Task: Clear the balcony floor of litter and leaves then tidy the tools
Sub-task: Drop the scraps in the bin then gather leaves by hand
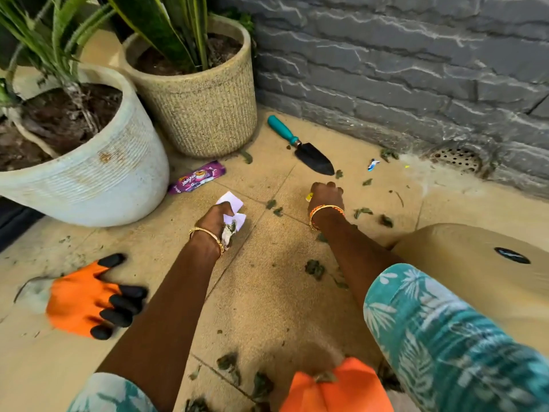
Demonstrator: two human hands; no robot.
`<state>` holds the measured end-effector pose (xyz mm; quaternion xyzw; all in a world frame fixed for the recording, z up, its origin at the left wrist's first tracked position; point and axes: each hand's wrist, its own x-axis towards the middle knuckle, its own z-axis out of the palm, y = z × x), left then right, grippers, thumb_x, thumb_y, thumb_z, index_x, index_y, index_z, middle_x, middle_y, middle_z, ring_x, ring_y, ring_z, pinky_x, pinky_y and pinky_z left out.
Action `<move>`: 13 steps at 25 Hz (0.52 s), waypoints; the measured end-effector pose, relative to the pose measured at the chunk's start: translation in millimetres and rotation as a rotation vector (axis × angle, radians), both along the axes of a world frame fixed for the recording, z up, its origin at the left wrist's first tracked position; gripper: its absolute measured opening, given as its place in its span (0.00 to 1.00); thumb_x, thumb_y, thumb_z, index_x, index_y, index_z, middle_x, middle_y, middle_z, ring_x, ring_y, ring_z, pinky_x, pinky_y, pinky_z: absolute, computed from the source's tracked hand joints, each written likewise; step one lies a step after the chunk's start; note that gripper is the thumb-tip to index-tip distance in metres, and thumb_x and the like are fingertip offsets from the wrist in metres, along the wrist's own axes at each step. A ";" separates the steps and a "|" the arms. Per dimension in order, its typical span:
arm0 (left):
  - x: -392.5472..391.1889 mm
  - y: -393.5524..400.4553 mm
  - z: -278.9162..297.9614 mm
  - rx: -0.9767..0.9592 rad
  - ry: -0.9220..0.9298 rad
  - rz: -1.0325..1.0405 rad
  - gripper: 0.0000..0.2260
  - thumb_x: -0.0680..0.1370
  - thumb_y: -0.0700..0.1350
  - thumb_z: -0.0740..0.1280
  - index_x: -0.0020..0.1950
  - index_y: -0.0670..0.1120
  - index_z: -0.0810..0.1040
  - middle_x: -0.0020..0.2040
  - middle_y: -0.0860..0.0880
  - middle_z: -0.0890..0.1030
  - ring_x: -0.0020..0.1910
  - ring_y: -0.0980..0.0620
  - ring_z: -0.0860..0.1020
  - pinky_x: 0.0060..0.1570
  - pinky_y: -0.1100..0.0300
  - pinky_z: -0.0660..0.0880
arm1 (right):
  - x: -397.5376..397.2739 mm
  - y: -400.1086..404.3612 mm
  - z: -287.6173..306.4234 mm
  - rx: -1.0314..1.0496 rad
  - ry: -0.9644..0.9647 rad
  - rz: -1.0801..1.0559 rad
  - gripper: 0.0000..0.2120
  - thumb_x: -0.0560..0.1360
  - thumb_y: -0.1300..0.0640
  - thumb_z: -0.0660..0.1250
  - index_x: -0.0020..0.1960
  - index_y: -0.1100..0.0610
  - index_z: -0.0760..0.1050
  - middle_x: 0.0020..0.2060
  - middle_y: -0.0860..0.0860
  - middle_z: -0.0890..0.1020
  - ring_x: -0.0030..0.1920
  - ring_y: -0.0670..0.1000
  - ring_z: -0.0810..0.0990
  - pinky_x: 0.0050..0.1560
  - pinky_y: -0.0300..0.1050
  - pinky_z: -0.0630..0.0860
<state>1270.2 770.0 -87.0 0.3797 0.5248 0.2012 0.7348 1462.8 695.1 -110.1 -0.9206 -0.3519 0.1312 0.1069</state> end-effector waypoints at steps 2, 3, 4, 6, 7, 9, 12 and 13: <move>-7.1 -0.6 -1.5 -0.035 -0.021 0.008 0.08 0.75 0.39 0.56 0.44 0.43 0.74 0.34 0.45 0.77 0.22 0.53 0.70 0.23 0.70 0.63 | -2.9 2.7 -1.6 0.125 0.004 -0.064 0.15 0.76 0.66 0.63 0.61 0.61 0.75 0.58 0.62 0.75 0.61 0.63 0.71 0.58 0.52 0.72; -7.0 -0.5 -3.3 -0.042 -0.033 0.005 0.07 0.71 0.40 0.58 0.42 0.44 0.75 0.31 0.45 0.77 0.22 0.52 0.70 0.22 0.70 0.63 | -7.1 5.4 -1.5 0.204 0.034 -0.090 0.14 0.74 0.66 0.65 0.60 0.61 0.76 0.57 0.62 0.76 0.59 0.62 0.73 0.58 0.50 0.73; -6.4 -3.7 -2.7 -0.060 -0.057 0.013 0.08 0.68 0.40 0.58 0.40 0.44 0.77 0.30 0.46 0.77 0.24 0.51 0.72 0.23 0.69 0.65 | -13.8 8.2 -0.3 0.303 0.084 -0.108 0.14 0.73 0.65 0.67 0.58 0.61 0.78 0.55 0.61 0.78 0.57 0.61 0.75 0.57 0.47 0.73; -0.7 -14.2 -5.9 -0.093 -0.081 0.041 0.12 0.72 0.38 0.56 0.34 0.42 0.77 0.26 0.47 0.76 0.26 0.52 0.74 0.24 0.68 0.68 | -35.1 12.5 8.2 0.517 0.273 -0.169 0.12 0.71 0.63 0.70 0.54 0.60 0.80 0.51 0.58 0.82 0.52 0.56 0.79 0.50 0.38 0.72; 3.8 -17.4 -10.2 -0.099 -0.072 0.049 0.14 0.75 0.37 0.53 0.32 0.43 0.73 0.25 0.49 0.74 0.25 0.53 0.73 0.24 0.67 0.69 | -45.2 15.2 14.5 0.609 0.395 -0.215 0.11 0.70 0.62 0.72 0.52 0.59 0.81 0.48 0.55 0.83 0.49 0.53 0.80 0.46 0.34 0.70; 6.2 -26.3 -16.2 -0.090 -0.031 0.058 0.14 0.78 0.34 0.50 0.33 0.45 0.64 0.27 0.49 0.68 0.22 0.55 0.70 0.20 0.70 0.67 | -62.9 15.5 26.0 0.720 0.611 -0.270 0.10 0.68 0.60 0.75 0.48 0.58 0.81 0.41 0.51 0.82 0.42 0.49 0.79 0.42 0.33 0.71; 4.4 -29.3 0.2 -0.146 -0.097 0.036 0.14 0.79 0.39 0.50 0.35 0.46 0.66 0.22 0.50 0.69 0.18 0.54 0.69 0.18 0.72 0.66 | -77.2 8.0 34.7 0.707 0.765 -0.252 0.09 0.64 0.60 0.78 0.41 0.54 0.80 0.34 0.48 0.80 0.34 0.46 0.78 0.41 0.40 0.77; 4.5 -25.7 2.8 -0.170 -0.150 0.013 0.14 0.79 0.44 0.51 0.38 0.46 0.71 0.23 0.50 0.73 0.19 0.54 0.72 0.21 0.71 0.69 | -79.9 5.9 35.7 0.671 0.788 -0.229 0.09 0.63 0.59 0.78 0.40 0.55 0.80 0.33 0.48 0.80 0.32 0.45 0.77 0.40 0.40 0.77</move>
